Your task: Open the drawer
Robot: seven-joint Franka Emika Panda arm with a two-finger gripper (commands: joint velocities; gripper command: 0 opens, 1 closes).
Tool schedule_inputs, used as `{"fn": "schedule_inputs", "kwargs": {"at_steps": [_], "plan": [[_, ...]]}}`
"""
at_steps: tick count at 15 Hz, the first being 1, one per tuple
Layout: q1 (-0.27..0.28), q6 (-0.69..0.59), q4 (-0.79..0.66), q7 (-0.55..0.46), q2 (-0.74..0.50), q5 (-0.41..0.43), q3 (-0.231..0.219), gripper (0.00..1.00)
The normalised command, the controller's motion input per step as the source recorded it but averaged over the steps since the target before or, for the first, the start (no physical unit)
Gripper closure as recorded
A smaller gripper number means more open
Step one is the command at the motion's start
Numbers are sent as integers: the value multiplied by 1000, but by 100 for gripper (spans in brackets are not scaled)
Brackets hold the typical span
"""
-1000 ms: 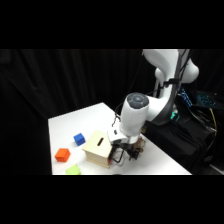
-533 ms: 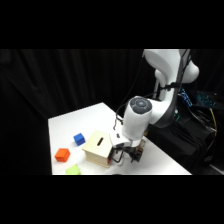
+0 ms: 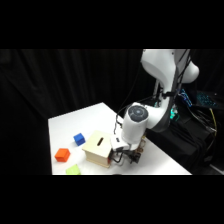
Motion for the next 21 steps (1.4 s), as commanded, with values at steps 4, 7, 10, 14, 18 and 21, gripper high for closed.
{"fn": "schedule_inputs", "kwargs": {"at_steps": [4, 7, 10, 14, 18, 21], "plan": [[200, 87, -20, 125, -33, -99, -100, 0], [270, 22, -26, 216, -39, -145, -103, 0], [244, -10, -12, 219, -11, -152, -78, 0], [222, -40, 7, 222, 14, -157, -56, 0], [232, -78, 23, 230, 27, -158, -20, 0], [269, -110, 27, 274, 32, -189, 0, 0]]}}
